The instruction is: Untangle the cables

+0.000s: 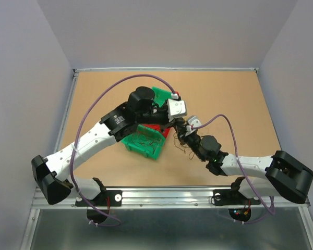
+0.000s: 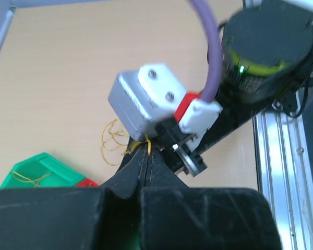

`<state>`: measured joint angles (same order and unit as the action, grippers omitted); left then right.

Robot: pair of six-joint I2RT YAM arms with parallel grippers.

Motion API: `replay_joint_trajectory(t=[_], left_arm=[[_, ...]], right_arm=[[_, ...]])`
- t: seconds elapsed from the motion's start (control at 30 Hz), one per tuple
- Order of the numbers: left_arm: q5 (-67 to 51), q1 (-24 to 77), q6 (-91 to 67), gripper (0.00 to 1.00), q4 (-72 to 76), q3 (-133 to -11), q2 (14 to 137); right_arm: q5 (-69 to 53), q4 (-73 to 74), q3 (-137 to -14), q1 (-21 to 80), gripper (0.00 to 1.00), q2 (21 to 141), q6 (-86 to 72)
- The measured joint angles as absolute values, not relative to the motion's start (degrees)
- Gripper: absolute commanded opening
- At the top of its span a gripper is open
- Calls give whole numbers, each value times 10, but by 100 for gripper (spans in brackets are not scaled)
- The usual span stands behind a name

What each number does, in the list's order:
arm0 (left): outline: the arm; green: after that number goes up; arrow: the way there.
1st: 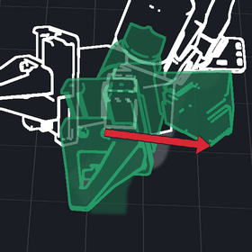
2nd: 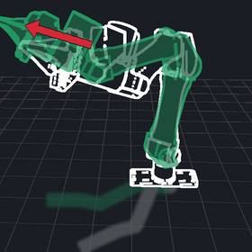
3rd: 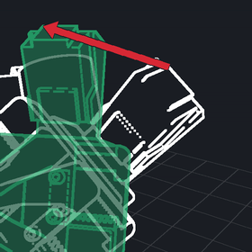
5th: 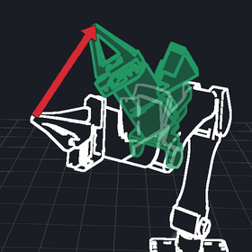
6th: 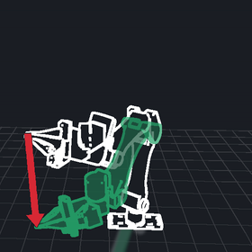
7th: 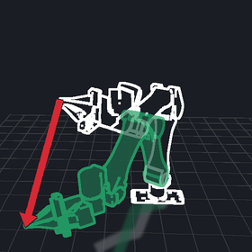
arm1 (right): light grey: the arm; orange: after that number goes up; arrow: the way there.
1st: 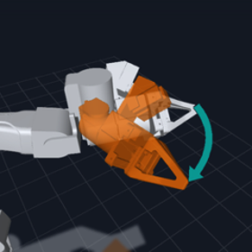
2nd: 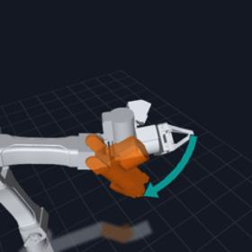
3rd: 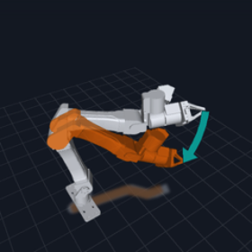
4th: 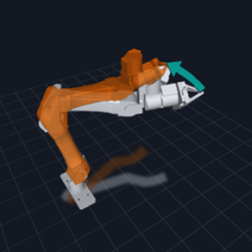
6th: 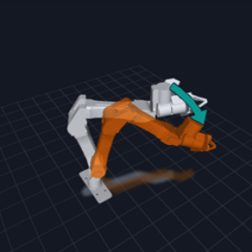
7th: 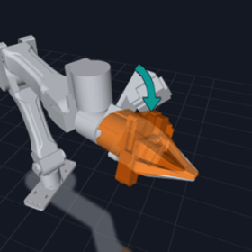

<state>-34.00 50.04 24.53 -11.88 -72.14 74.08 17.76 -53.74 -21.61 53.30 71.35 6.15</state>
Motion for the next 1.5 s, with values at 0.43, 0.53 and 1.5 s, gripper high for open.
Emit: replay_joint_trajectory(t=[0.43,0.53,1.5], left_arm=[[-110,493,150,0,-102,-1118,783],[-81,457,119,0,-90,-1135,796],[-316,213,11,0,-53,-1116,906]], right_arm=[[294,-563,-185,320,6,700,-110],[282,-560,-173,238,7,698,-170],[-118,-601,-159,45,100,712,-296]])
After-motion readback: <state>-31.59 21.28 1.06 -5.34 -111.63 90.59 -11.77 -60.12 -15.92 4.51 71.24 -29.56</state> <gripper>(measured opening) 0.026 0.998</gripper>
